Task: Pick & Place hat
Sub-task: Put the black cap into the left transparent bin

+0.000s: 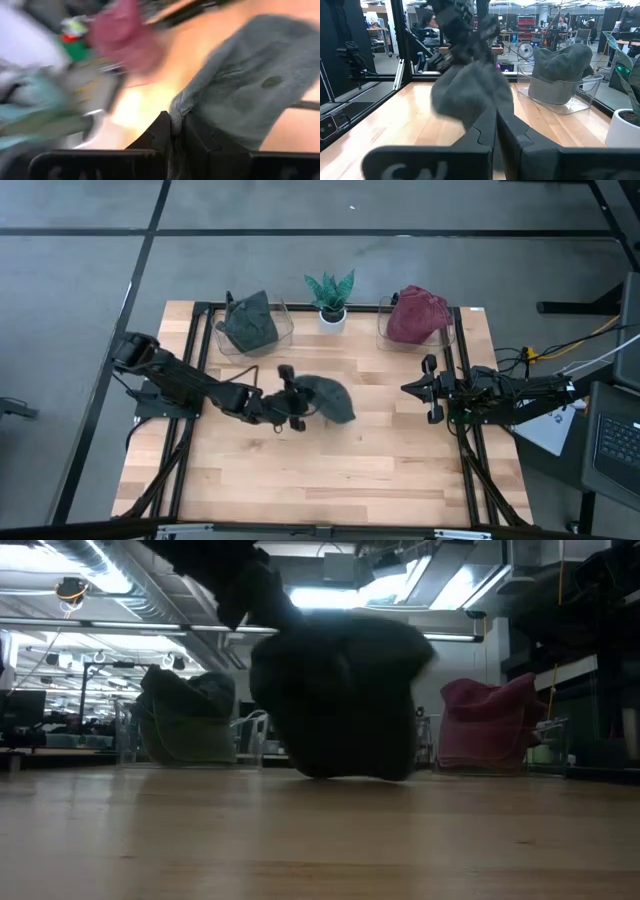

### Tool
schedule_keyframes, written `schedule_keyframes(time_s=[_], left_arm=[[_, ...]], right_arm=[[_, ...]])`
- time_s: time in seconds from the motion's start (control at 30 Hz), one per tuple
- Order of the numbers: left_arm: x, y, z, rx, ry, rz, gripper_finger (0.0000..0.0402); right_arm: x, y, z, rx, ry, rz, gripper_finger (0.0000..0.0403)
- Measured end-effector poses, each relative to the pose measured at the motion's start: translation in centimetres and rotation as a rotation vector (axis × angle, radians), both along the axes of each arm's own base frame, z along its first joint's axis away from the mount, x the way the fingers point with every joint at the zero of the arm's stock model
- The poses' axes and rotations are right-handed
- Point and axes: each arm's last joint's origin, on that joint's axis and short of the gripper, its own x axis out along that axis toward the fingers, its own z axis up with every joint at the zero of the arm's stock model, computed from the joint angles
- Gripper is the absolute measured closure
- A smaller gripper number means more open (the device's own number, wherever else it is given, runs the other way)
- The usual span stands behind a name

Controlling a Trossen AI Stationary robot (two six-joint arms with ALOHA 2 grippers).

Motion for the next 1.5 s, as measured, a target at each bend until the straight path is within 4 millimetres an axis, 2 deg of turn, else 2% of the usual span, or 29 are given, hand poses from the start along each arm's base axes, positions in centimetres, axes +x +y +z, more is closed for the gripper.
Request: schedule_keyframes(time_s=[0.1, 0.2, 0.27, 0.37, 0.4, 0.5, 0.53, 0.57, 0.67, 0.7, 0.77, 0.8, 0.83, 0.9, 0.93, 0.97, 1.03, 1.1, 1.2, 1.33, 1.5], left_arm=[[-0.7, 0.3, 1.1, 0.048, -0.031, 0.084, 0.0374], [-0.8, -0.9, 1.1, -0.011, -0.024, -0.042, 0.0374], [-0.9, -1.4, 1.1, 0.012, -0.012, -0.065, 0.0374], [-1.3, -0.9, 1.1, 0.159, 0.005, 0.103, 0.0374], [-1.4, -0.8, 1.2, 0.154, 0.003, 0.105, 0.0374], [-0.9, -1.9, 1.4, -0.057, -0.022, -0.171, 0.0374], [-0.9, -2.1, 1.3, -0.074, -0.010, -0.205, 0.0374], [-0.9, -1.9, 1.1, -0.038, 0.007, -0.173, 0.0374], [-1.5, -0.6, 1.4, 0.152, 0.022, 0.096, 0.0374], [-1.3, -0.7, 1.8, 0.112, -0.002, 0.076, 0.0374], [-0.8, -1.6, 2.1, -0.041, -0.018, -0.147, 0.0374], [-0.8, -2.0, 1.8, -0.059, 0.009, -0.222, 0.0374], [-0.9, -2.1, 1.5, -0.030, 0.042, -0.222, 0.0374], [-1.3, -1.3, 1.1, 0.079, 0.070, -0.064, 0.0374], [-1.3, -1.1, 1.2, 0.078, 0.059, -0.039, 0.0374], [-1.1, -1.2, 1.4, 0.033, 0.043, -0.078, 0.0374], [-0.8, -2.1, 1.4, -0.081, 0.047, -0.269, 0.0374], [-0.8, -2.8, 0.5, -0.131, 0.101, -0.375, 0.0374], [-1.4, -3.0, -0.4, -0.115, 0.202, -0.462, 0.0371], [-3.0, -4.0, -1.8, -0.226, 0.417, -0.650, 0.0365], [-4.9, -4.2, -3.0, -0.406, 0.627, -0.617, 0.0367]], right_arm=[[0.0, 0.0, 0.0, 0.000, 0.000, 0.000, 0.0386], [0.0, 0.0, 0.0, 0.000, 0.000, 0.000, 0.0386], [0.0, 0.0, 0.0, 0.000, 0.000, 0.000, 0.0386], [0.0, 0.0, 0.0, 0.000, -0.001, 0.000, 0.0386], [0.0, 0.0, 0.0, 0.000, 0.000, 0.000, 0.0386], [0.0, 0.0, 0.0, 0.000, 0.000, 0.000, 0.0386], [0.0, 0.0, 0.0, 0.000, 0.000, 0.000, 0.0386], [0.0, 0.0, 0.0, 0.000, -0.001, 0.000, 0.0386], [0.0, 0.0, 0.0, 0.000, -0.001, 0.000, 0.0386], [0.0, 0.0, 0.0, 0.000, -0.001, 0.000, 0.0386], [0.0, 0.0, 0.0, 0.000, -0.001, 0.000, 0.0386], [0.0, 0.0, 0.0, 0.000, -0.001, 0.000, 0.0386], [0.0, 0.0, 0.0, 0.000, -0.001, 0.000, 0.0386], [0.0, 0.0, 0.0, 0.000, -0.001, 0.002, 0.0386], [0.0, 0.0, 0.0, 0.000, -0.001, 0.005, 0.0386], [0.0, 0.0, 0.0, 0.000, 0.000, 0.008, 0.0386], [0.0, 0.0, 0.0, 0.000, -0.001, 0.008, 0.0386], [0.0, 0.0, 0.0, 0.000, -0.001, 0.008, 0.0386], [0.0, 0.0, 0.0, 0.000, -0.001, 0.008, 0.0386], [0.0, 0.0, 0.0, 0.000, -0.001, 0.008, 0.0386], [0.0, 0.0, 0.0, 0.000, 0.000, 0.008, 0.0386]])
